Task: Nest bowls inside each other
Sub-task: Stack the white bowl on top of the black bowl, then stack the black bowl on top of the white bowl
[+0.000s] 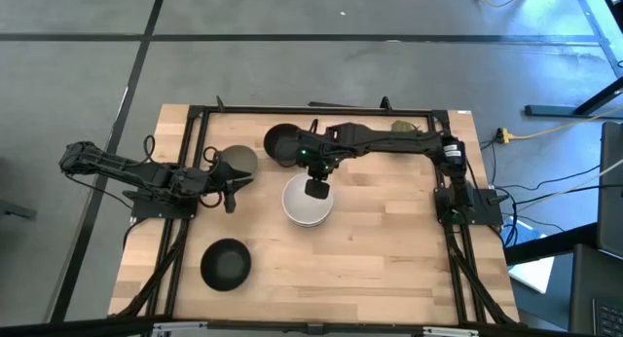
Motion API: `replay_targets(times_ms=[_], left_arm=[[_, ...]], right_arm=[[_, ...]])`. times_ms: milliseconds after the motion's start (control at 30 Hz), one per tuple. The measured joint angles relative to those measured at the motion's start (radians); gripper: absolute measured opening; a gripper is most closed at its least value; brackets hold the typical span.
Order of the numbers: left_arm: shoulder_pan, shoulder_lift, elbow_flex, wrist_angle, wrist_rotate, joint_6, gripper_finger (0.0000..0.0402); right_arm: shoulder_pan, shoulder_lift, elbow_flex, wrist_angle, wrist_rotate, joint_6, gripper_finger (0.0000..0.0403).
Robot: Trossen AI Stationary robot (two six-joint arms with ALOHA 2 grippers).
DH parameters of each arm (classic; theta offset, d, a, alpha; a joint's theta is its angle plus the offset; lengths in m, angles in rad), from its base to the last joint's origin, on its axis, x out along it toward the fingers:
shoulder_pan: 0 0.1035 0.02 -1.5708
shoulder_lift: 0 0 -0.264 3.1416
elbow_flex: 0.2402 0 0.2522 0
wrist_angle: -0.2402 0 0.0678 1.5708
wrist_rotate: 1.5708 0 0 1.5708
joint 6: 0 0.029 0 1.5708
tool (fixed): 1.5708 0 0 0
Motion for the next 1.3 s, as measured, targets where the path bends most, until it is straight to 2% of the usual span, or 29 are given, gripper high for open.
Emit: replay_targets(times_ms=[267, 567, 1000, 1167, 1300], left_arm=[[0.000, 0.000, 0.000, 0.001, 0.000, 0.001, 0.0082], [0.000, 0.000, 0.000, 0.001, -0.002, 0.001, 0.0082], [0.000, 0.000, 0.000, 0.002, -0.004, 0.001, 0.0082], [0.000, 0.000, 0.000, 0.002, -0.005, 0.001, 0.0082], [0.000, 0.000, 0.000, 0.003, -0.005, 0.001, 0.0082]], right_arm=[[0.000, -0.001, -0.059, 0.054, -0.011, 0.017, 0.0003], [0.000, -0.001, -0.065, 0.077, -0.012, 0.046, 0.0044], [0.000, -0.001, -0.065, 0.077, -0.010, 0.021, 0.0060], [-0.003, -0.001, -0.065, 0.080, -0.007, 0.021, 0.0105], [-0.020, -0.001, -0.065, 0.078, -0.068, 0.015, 0.0164]])
